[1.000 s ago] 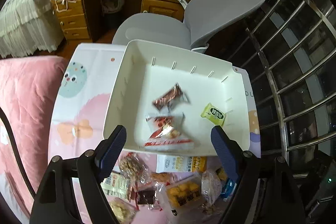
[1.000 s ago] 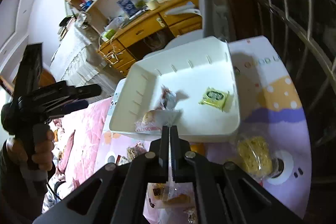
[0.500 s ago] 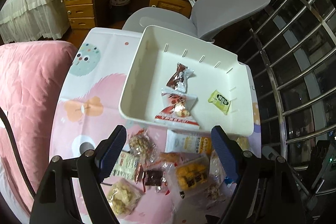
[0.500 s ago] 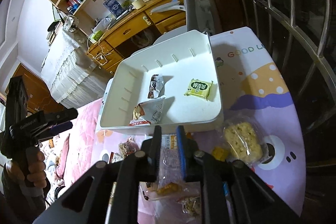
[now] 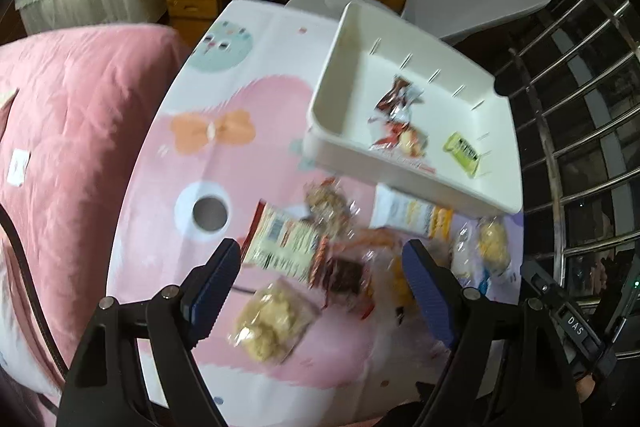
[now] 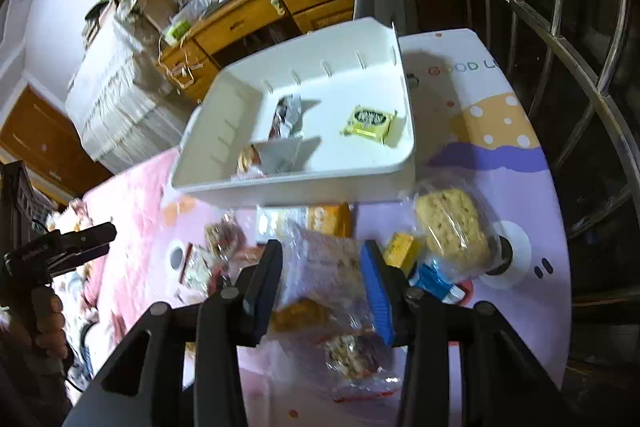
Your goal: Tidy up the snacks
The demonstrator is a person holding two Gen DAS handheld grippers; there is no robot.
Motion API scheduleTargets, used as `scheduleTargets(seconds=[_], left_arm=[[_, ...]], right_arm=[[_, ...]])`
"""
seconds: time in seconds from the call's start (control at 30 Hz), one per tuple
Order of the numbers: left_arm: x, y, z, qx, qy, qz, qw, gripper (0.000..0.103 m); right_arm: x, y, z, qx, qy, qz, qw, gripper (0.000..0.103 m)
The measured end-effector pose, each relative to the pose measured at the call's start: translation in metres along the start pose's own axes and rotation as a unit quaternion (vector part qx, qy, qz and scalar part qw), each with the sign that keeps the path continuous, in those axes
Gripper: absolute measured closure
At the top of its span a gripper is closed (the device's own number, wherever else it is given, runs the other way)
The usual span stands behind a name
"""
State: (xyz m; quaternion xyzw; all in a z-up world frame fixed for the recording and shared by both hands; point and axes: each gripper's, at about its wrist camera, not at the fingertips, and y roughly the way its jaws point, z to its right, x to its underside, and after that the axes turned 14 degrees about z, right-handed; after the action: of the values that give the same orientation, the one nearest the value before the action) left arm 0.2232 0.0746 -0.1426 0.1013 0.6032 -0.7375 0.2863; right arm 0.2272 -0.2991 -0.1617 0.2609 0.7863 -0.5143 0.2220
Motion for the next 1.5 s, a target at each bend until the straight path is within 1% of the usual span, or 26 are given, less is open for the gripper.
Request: scheduleTargets(seconds=[0.23,0.4,0.6,0.83,0.93,1.03,1.13,1.27,1.5], left_arm=[[0.031,0.006,-0.014,-0.015,0.007,-0.031,0.9994,0.021],[0.052,0.014,-0.023,-0.022,0.006,-0.054,0.9983,0.021],[0.075,0.027,-0.027,-0.037,0.022,-0.079,0.9959,0.021],[0.096,0.045,-0.031,-0.044,0.029,-0.111,0.9925,0.021],[0.102,0.055,-0.031,-0.048,0.034,-0.128,0.99,0.021],[0.108,0.066,-0.033,-0.064,0.037,-0.146,0.9865,0.021],[0.111,0.074,-0.034,-0.064,0.035,-0.154,0.9854,0.021],[0.115,0.084,-0.035,-0.074,0.043,-0.156,0.984,0.022],[0.116,0.097,-0.029,-0.075,0.069,-0.154,0.9828,0.023]], right_arm=[[0.018,0.006,-0.005,0.014,-0.043,-0.03,0.999,0.055],[0.033,0.015,-0.015,0.029,-0.107,-0.047,0.993,0.049],[0.05,0.029,-0.03,0.041,-0.191,-0.062,0.979,0.045],[0.065,0.046,-0.043,0.055,-0.285,-0.067,0.955,0.044],[0.069,0.052,-0.046,0.063,-0.31,-0.067,0.946,0.044],[0.069,0.058,-0.045,0.068,-0.318,-0.067,0.943,0.044],[0.069,0.065,-0.044,0.072,-0.323,-0.069,0.941,0.044],[0.07,0.071,-0.046,0.073,-0.33,-0.064,0.939,0.044],[0.066,0.077,-0.05,0.076,-0.336,-0.041,0.938,0.044]])
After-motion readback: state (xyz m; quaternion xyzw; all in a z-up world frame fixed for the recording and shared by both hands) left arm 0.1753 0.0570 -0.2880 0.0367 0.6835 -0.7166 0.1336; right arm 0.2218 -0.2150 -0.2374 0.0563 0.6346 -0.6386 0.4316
